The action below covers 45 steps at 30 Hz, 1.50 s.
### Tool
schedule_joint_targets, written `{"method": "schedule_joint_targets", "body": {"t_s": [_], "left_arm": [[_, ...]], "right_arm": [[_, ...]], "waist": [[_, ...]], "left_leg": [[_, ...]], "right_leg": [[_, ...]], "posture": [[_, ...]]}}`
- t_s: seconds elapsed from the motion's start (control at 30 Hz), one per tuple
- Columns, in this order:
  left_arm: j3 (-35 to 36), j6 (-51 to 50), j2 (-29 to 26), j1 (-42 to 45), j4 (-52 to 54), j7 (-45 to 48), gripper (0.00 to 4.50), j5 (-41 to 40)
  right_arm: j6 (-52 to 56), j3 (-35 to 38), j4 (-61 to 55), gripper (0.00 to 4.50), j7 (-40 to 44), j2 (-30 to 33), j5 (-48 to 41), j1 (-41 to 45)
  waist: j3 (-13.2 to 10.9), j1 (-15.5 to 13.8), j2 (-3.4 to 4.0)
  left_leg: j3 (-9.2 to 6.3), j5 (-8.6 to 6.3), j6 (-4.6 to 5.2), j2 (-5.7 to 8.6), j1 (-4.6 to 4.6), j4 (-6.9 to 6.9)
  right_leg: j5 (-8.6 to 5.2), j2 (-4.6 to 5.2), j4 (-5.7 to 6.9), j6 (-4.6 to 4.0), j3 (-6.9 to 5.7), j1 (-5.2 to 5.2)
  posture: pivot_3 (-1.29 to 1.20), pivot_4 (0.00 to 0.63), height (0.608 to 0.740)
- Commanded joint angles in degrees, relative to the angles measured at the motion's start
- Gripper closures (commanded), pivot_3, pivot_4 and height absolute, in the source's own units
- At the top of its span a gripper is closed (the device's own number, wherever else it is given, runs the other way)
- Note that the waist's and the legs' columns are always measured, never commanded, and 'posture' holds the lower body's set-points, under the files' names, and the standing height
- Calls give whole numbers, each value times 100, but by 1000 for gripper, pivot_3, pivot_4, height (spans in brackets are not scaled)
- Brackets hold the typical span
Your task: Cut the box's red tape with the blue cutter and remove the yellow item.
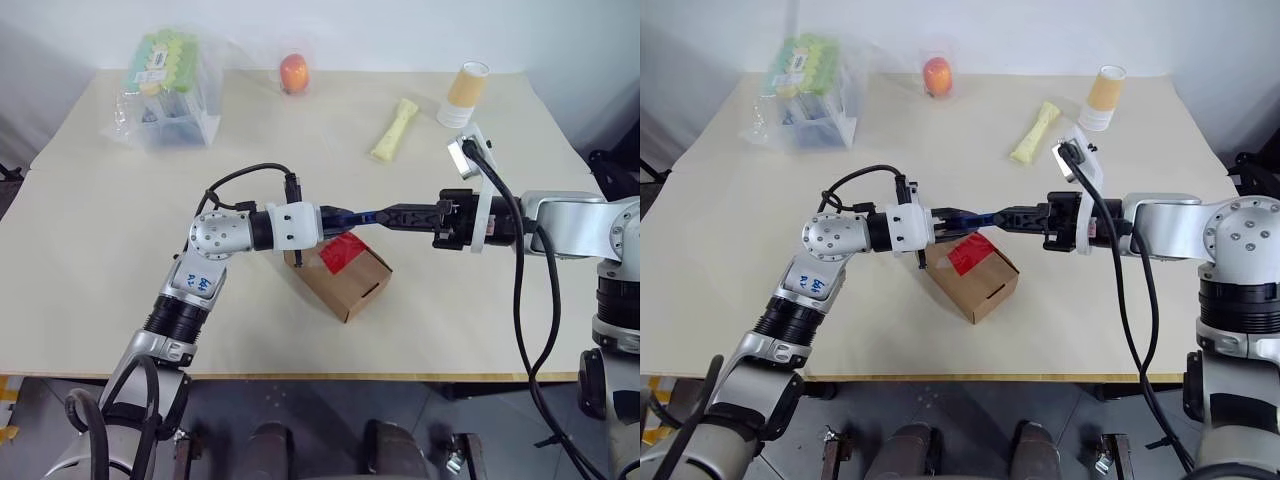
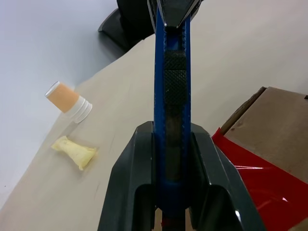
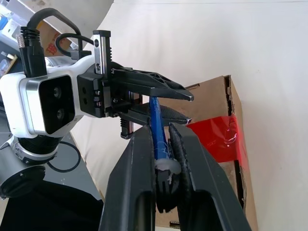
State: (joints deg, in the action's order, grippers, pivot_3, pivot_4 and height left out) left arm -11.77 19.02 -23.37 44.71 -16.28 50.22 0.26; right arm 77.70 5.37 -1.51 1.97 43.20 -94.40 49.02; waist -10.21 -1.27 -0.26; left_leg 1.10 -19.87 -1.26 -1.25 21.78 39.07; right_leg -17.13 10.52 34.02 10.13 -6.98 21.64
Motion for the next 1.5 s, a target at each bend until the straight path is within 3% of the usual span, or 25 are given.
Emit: {"method": "schedule_joint_targets", "body": {"t_s": [0.03,0.2,0.37,0.47,0.57,0.77,0.97,1.5], "left_arm": [[-16,-80,12,-29,382,217,3704,-269],[591,-1293,8,-96,781,313,2116,-1331],[1457,-2643,-529,93,652,288,2109,-2234],[1530,-3052,-863,-22,539,466,2109,-2264],[1342,-3568,-935,-316,569,617,2709,-2251],[895,-3971,-572,-639,1138,730,4491,-2257],[442,-4011,-441,-862,1299,576,4500,-1818],[367,-4687,-281,-928,1502,-35,4500,-1653]], "right_arm": [[42,13,-91,4348,96,38,-132,13],[82,57,-181,4348,290,186,56,100],[-37,-40,-629,4348,822,678,1067,349],[-107,-212,-883,4348,1130,850,1653,553],[-145,-739,-1253,4348,1571,997,2457,828],[-80,-1072,-1274,4348,2064,731,3171,1237],[-84,-1423,-1237,4348,2610,791,3912,1528],[35,-1725,-1025,4348,3539,514,4885,1620]], "waist": [[0,2,0],[0,7,0],[-1,20,1],[-2,76,0],[-2,101,0],[-8,101,-10],[-7,138,-9],[-7,132,-8]], "left_leg": [[0,0,0,0,0,0],[-3,0,0,0,2,2],[-6,0,0,0,3,1],[-7,0,0,-4,3,-5],[-7,0,0,-3,3,-6],[-24,0,-1,-3,34,12],[-23,1,-1,-2,40,8],[-23,1,-2,-2,40,12]], "right_leg": [[0,0,0,0,0,0],[0,0,0,0,-1,0],[0,0,2,0,-1,2],[0,-2,2,0,-5,4],[0,-1,2,0,-6,4],[0,-1,3,0,-20,17],[0,-1,11,0,-20,31],[0,0,20,0,-17,33]], "posture": [[0,150,740],[0,150,740],[0,150,740],[0,150,740],[0,150,740],[0,150,740],[0,150,740],[0,150,740]]}}
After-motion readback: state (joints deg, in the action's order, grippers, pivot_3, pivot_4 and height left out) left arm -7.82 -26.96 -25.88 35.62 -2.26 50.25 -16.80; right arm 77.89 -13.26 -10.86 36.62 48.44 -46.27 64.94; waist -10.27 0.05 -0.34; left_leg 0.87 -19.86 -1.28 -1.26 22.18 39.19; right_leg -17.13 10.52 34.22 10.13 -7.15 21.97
